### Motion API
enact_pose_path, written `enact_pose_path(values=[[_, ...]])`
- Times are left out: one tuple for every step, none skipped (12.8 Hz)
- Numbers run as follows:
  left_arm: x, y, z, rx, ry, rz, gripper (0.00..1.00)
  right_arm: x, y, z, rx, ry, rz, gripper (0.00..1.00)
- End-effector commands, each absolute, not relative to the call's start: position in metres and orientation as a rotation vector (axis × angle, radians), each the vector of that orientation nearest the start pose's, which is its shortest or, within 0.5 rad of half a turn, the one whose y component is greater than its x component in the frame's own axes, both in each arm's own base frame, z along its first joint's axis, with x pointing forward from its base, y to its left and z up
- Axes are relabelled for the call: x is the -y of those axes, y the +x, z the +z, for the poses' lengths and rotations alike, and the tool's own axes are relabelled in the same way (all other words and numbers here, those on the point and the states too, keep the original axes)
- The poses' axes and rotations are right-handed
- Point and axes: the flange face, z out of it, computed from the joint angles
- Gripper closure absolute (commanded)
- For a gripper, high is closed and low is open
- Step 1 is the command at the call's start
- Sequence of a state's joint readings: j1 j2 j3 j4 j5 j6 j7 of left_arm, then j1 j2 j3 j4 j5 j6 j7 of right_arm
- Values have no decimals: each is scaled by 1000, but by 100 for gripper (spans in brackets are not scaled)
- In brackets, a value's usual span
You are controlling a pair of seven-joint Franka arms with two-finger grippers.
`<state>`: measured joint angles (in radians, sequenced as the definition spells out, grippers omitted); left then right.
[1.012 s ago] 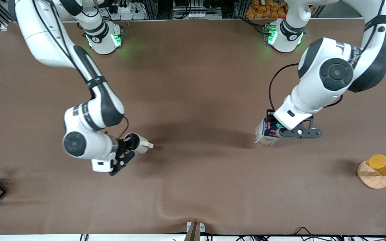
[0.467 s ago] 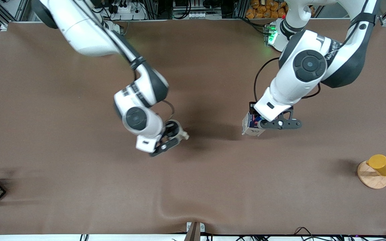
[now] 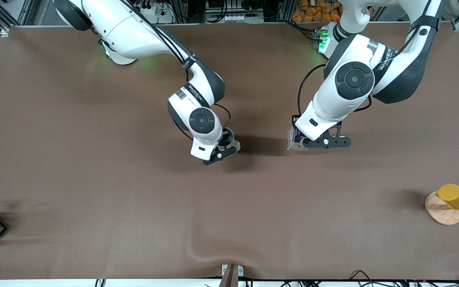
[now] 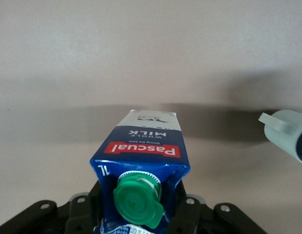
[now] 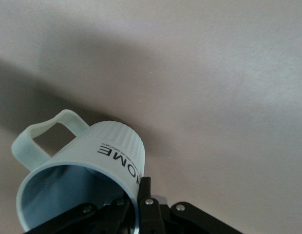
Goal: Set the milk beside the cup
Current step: 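Carry the mug and milk carton toward each other at table center, then set the mug down with the right gripper and withdraw it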
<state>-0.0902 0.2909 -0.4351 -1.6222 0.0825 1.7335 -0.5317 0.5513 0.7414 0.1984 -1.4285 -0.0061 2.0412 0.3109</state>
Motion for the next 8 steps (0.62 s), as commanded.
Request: enact_pose_path(values=[[291, 548, 456, 44, -3070, 244, 44, -468, 537, 253, 582, -3052, 221, 0], [304, 542, 455, 61, -3071, 246, 44, -466, 537, 255, 581, -3055, 227, 0], [313, 538, 454, 80, -3068, 246, 44, -464, 539, 260, 575, -3058, 228, 0], [319, 534, 452, 85, -3064, 248, 44, -460, 540, 270, 572, -3064, 249, 0], [324, 530, 452, 91, -3061, 249, 44, -454, 542, 291, 567, -3074, 260, 0], [338, 522, 454, 106, -3059, 242, 44, -443, 546, 316, 545, -3082, 255, 0], [354, 511, 454, 128, -3055, 240, 44, -430, 549, 343, 519, -3095, 254, 0], [365, 504, 451, 141, -3047, 241, 44, -404, 560, 369, 463, -3106, 249, 0]])
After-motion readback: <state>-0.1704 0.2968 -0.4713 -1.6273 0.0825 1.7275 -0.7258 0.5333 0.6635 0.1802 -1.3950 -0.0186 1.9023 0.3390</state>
